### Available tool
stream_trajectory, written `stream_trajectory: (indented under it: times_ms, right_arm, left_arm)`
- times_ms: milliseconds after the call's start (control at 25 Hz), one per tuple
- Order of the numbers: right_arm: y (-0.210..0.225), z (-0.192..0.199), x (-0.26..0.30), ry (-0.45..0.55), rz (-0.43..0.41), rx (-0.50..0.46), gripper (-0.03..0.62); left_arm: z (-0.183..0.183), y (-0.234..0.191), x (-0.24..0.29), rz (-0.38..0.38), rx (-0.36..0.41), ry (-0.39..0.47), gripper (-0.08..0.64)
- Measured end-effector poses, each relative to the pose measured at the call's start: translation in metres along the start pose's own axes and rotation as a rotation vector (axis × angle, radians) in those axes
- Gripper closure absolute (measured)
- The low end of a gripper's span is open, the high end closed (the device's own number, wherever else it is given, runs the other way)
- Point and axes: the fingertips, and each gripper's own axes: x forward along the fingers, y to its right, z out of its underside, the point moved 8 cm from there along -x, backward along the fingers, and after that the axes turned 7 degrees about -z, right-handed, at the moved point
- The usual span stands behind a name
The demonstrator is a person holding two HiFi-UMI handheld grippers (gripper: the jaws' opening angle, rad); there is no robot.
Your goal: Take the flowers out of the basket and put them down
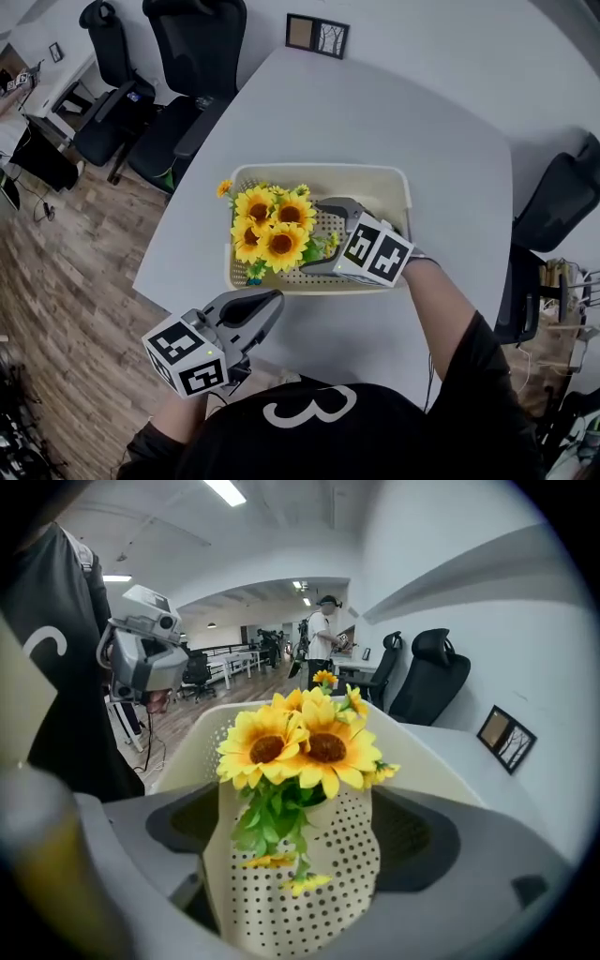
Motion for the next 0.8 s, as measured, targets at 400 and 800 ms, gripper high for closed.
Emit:
stream_trajectory:
  times_ms: [400, 800]
  right_arm:
    - [0.010, 0.016, 0.051, -0.007, -0.027, 0.027, 0.089]
    - [0.015, 0.008, 0.065, 0.146, -0.012, 0.040, 0.091]
  left_arm:
    - [0.006, -0.016, -0.011, -0.050, -0.039, 0.027, 0.548]
    - [0.026, -0.018, -0.018, -0.078, -0.073, 0.021, 0.548]
